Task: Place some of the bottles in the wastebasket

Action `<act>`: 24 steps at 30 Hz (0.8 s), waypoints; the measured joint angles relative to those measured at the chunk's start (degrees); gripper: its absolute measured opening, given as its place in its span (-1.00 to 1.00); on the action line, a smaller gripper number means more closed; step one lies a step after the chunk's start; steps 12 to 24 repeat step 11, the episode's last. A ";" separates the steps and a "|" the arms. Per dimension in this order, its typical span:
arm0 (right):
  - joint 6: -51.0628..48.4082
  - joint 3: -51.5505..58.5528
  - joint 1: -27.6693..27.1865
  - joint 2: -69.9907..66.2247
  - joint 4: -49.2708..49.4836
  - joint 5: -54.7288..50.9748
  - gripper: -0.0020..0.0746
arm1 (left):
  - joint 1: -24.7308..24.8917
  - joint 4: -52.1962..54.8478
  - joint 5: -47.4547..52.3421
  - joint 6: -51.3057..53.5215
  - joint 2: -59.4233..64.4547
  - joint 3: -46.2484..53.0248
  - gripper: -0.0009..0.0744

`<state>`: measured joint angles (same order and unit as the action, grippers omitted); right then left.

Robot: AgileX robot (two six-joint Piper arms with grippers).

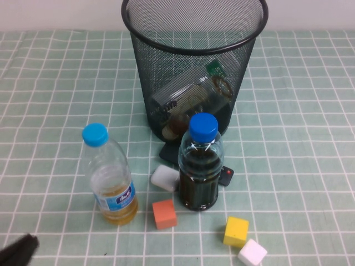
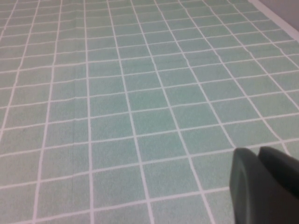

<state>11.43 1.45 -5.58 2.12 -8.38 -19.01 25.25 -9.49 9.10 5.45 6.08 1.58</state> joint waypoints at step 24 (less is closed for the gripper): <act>0.00 0.00 0.00 0.00 0.00 0.11 -0.95 | -21.29 9.17 -1.09 -7.82 -6.61 0.09 -0.99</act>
